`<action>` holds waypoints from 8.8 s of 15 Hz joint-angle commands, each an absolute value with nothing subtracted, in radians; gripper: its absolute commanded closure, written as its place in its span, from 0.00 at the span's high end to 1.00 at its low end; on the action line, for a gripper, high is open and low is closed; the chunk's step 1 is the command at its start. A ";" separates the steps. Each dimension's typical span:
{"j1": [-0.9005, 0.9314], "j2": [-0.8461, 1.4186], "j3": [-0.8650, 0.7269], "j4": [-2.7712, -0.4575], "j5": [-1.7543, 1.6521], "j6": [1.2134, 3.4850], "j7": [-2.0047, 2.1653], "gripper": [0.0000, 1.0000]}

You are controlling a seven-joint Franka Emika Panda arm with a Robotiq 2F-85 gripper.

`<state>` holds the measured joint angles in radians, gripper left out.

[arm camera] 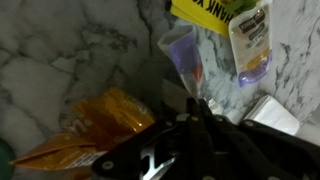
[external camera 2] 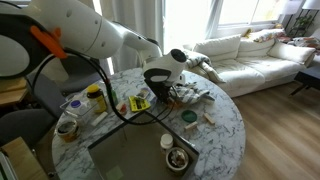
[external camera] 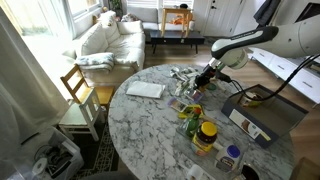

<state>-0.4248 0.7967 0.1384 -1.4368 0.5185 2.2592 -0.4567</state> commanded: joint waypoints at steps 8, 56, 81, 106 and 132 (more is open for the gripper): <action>-0.492 0.828 0.234 -1.442 0.605 2.274 -0.789 0.01; -0.426 1.031 0.009 -1.144 0.902 1.814 -1.705 0.01; -0.434 1.012 0.000 -1.188 1.001 1.914 -1.699 1.00; -0.377 0.804 -0.026 -1.266 1.033 2.120 -1.461 1.00; -0.377 0.651 -0.083 -1.430 1.028 1.611 -0.768 1.00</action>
